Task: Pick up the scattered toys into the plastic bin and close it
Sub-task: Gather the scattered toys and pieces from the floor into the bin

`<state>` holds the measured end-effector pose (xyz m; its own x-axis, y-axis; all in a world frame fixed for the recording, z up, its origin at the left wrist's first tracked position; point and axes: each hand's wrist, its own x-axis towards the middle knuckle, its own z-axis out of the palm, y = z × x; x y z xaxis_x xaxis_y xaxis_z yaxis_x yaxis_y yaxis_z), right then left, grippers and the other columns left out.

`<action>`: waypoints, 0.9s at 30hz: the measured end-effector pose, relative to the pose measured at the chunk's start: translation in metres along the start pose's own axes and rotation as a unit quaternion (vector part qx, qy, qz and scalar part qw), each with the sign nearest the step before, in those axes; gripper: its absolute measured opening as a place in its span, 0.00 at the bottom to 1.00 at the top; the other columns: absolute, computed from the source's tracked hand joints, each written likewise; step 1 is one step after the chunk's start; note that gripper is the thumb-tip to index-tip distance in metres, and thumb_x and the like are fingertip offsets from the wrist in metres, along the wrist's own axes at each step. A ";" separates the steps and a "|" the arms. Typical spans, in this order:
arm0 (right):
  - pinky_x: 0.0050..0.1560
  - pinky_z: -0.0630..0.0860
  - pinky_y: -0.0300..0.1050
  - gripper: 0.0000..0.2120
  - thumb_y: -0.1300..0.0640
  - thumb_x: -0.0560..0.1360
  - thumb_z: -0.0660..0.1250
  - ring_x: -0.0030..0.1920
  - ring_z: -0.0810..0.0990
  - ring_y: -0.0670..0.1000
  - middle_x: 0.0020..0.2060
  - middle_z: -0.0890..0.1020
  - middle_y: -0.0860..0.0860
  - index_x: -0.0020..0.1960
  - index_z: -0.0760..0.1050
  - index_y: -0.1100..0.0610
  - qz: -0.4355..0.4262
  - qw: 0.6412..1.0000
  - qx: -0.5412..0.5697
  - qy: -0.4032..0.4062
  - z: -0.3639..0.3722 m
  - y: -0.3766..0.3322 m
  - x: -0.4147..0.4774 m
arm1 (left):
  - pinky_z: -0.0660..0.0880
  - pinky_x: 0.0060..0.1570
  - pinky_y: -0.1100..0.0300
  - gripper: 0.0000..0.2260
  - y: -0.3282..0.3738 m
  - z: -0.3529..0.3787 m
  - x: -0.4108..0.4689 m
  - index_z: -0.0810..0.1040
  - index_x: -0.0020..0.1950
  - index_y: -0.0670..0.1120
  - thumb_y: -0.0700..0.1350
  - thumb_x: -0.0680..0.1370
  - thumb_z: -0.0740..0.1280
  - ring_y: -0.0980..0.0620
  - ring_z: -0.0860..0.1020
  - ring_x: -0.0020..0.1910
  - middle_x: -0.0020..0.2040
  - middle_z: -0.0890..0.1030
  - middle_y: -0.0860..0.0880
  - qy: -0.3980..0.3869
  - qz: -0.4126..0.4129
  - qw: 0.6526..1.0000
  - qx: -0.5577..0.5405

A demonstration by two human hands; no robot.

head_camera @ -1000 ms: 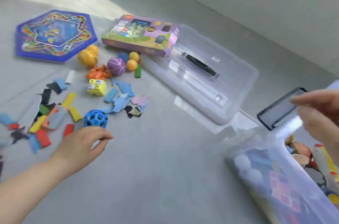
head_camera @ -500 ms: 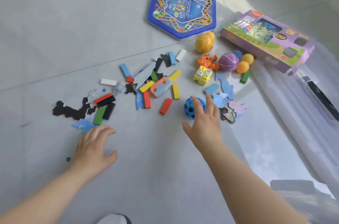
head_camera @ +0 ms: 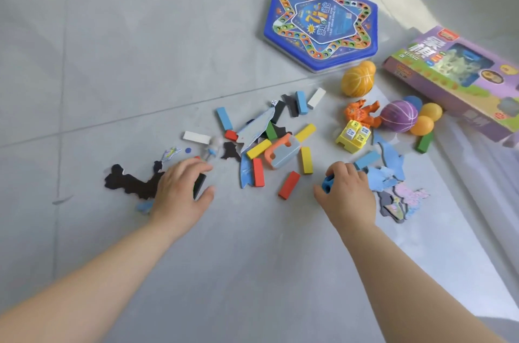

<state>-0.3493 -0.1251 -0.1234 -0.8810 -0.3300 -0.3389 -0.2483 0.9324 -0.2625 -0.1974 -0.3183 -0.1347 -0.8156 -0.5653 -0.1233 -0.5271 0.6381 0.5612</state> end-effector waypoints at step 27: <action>0.48 0.73 0.49 0.50 0.50 0.69 0.70 0.66 0.70 0.63 0.75 0.37 0.56 0.74 0.35 0.42 0.031 0.988 -0.136 -0.067 -0.101 0.065 0.117 | 0.62 0.63 0.61 0.24 0.159 0.105 0.113 0.67 0.68 0.49 0.43 0.73 0.68 0.51 0.65 0.67 0.66 0.71 0.51 -0.203 0.263 0.939 0.088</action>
<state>-0.5094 -0.0881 -0.0887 -0.8413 -0.2709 -0.4678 -0.3107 0.9505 0.0085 -0.3981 -0.2256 -0.1450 -0.9790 0.0765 -0.1887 -0.0271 0.8696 0.4931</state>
